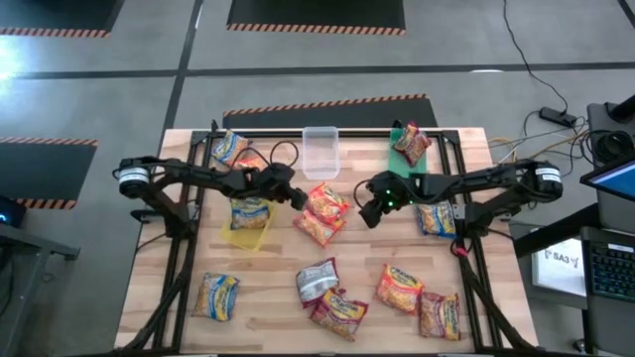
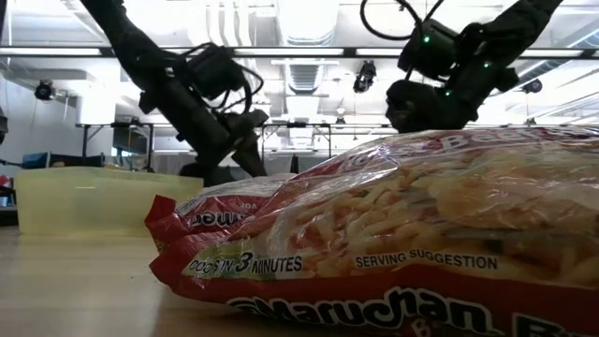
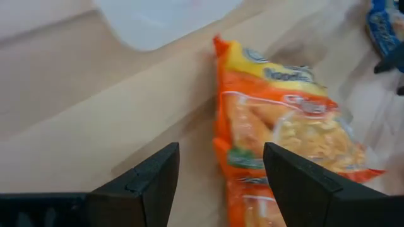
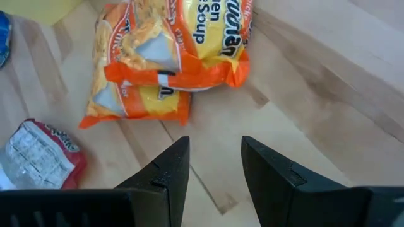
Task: Sort Maruchan noodles
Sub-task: Put the orange noodle pack into the transparent bin
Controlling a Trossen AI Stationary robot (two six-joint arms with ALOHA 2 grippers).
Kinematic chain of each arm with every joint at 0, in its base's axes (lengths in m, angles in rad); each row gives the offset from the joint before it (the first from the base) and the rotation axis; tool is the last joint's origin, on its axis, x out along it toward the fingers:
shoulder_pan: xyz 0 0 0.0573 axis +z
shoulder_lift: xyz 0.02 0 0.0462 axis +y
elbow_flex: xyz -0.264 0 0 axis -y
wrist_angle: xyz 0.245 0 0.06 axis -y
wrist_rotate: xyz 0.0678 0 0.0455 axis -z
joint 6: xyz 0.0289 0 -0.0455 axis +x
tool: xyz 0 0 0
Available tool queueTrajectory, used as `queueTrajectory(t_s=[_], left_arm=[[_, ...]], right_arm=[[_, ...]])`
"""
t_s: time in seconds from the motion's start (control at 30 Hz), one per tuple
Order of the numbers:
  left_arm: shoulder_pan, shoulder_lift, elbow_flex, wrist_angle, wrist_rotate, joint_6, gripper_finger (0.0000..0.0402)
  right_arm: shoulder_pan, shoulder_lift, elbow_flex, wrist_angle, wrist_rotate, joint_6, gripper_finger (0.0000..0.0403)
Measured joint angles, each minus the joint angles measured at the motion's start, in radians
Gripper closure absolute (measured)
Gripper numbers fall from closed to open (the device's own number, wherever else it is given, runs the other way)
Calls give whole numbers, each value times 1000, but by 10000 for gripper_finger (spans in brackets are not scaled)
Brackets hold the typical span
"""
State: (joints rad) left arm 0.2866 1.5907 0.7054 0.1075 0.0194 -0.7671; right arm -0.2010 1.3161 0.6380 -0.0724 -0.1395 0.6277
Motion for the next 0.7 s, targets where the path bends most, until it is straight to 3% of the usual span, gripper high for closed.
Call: queueTrajectory(t_s=[0.2,0.7], left_arm=[[30,24,14,16,96,-9,189],[36,138,135,-14,146,50,189]], right_arm=[[-39,81,0,72,-39,-18,271],[-55,257,27,212,-105,-63,271]])
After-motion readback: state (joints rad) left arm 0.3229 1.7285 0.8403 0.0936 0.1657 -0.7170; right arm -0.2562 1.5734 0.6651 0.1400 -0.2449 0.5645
